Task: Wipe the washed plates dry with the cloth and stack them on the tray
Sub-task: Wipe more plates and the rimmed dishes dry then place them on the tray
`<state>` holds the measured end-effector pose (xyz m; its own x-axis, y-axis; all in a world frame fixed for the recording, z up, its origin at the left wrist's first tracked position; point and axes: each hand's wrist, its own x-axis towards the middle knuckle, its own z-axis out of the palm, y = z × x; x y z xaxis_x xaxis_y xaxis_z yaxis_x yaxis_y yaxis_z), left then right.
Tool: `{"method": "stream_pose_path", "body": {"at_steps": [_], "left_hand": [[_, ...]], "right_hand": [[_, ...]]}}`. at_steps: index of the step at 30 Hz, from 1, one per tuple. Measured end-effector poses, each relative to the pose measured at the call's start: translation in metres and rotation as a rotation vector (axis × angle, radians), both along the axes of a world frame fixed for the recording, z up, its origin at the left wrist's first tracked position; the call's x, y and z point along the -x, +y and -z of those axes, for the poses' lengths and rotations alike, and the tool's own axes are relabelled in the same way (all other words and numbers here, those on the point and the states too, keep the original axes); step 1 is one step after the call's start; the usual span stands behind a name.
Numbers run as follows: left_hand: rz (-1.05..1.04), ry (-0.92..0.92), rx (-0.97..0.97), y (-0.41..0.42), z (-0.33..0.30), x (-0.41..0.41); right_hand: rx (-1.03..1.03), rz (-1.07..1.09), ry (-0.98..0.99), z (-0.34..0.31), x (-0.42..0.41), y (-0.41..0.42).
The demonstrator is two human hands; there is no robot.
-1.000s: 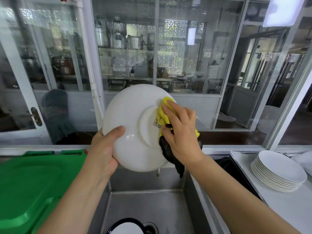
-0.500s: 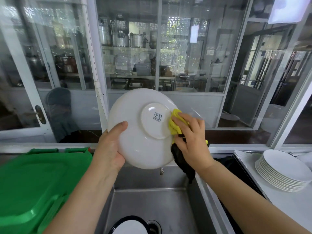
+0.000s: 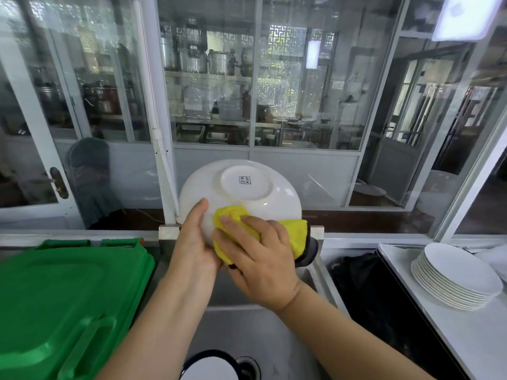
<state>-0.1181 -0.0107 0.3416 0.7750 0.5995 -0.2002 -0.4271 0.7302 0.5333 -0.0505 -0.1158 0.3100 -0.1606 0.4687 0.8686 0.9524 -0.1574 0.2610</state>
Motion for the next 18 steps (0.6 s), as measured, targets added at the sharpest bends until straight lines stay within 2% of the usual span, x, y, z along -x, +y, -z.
{"method": "stream_pose_path", "body": {"at_steps": [2,6,8,10,14,18], "left_hand": [[-0.034,0.001,0.026,0.002,0.004,0.001],[-0.115,-0.034,0.001,0.008,0.011,0.005],[-0.127,-0.055,0.006,0.011,0.012,0.007],[-0.131,-0.061,0.035,0.013,0.011,0.008],[-0.059,-0.066,0.086,0.018,0.011,0.01],[0.007,-0.041,0.067,0.022,0.022,0.018]], "right_hand": [[-0.019,-0.007,0.002,-0.001,-0.014,-0.007],[-0.169,-0.046,0.422,-0.016,-0.033,-0.013],[-0.192,-0.063,0.542,-0.022,-0.031,-0.009],[-0.195,-0.036,0.488,-0.023,-0.024,-0.003],[-0.174,0.025,0.224,-0.009,0.003,0.014],[-0.135,0.063,0.06,0.003,0.01,0.018]]}}
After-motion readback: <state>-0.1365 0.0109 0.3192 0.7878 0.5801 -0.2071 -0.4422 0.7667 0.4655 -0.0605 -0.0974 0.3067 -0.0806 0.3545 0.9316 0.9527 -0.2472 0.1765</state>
